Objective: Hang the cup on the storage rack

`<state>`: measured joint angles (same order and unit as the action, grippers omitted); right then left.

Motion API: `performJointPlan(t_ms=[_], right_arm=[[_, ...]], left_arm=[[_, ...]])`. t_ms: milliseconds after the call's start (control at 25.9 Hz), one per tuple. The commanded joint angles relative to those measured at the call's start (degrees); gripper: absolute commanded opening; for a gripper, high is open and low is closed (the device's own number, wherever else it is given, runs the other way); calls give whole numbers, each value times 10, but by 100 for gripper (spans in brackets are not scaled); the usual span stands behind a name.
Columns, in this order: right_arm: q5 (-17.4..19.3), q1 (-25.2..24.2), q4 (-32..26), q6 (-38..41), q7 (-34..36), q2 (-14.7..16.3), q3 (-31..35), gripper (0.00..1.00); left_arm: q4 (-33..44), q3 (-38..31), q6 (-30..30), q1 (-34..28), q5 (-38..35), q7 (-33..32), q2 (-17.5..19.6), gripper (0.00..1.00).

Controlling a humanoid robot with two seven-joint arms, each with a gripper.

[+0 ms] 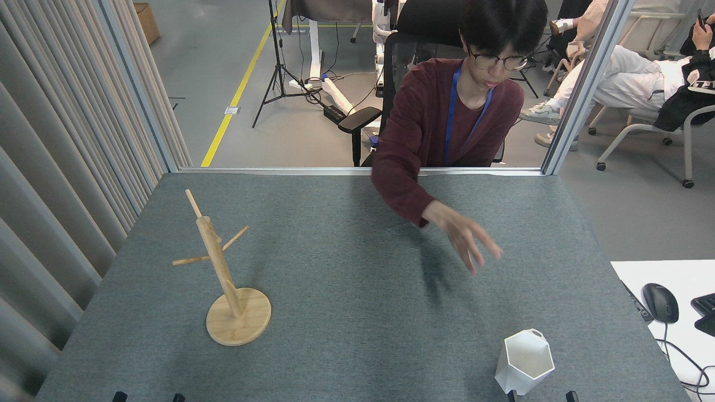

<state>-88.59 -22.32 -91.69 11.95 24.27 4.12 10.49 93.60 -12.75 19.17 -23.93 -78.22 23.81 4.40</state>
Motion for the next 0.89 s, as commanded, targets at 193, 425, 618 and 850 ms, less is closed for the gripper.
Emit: performJointPlan(t_ms=[193, 425, 618, 850], right_arm=[[0, 1, 2, 0, 0, -2, 1, 99], [0, 6, 7, -1, -2, -5, 3, 99], [0, 10, 9, -1, -5, -3, 5, 99], [-4, 39, 24, -18, -20, -4, 1, 99]], left_arm=[[5, 1, -3, 0, 3, 12, -1, 100], [6, 0, -3, 0, 3, 13, -1, 100], [5, 1, -3, 0, 3, 13, -1, 100], [4, -1, -4, 0, 3, 12, -1, 100]])
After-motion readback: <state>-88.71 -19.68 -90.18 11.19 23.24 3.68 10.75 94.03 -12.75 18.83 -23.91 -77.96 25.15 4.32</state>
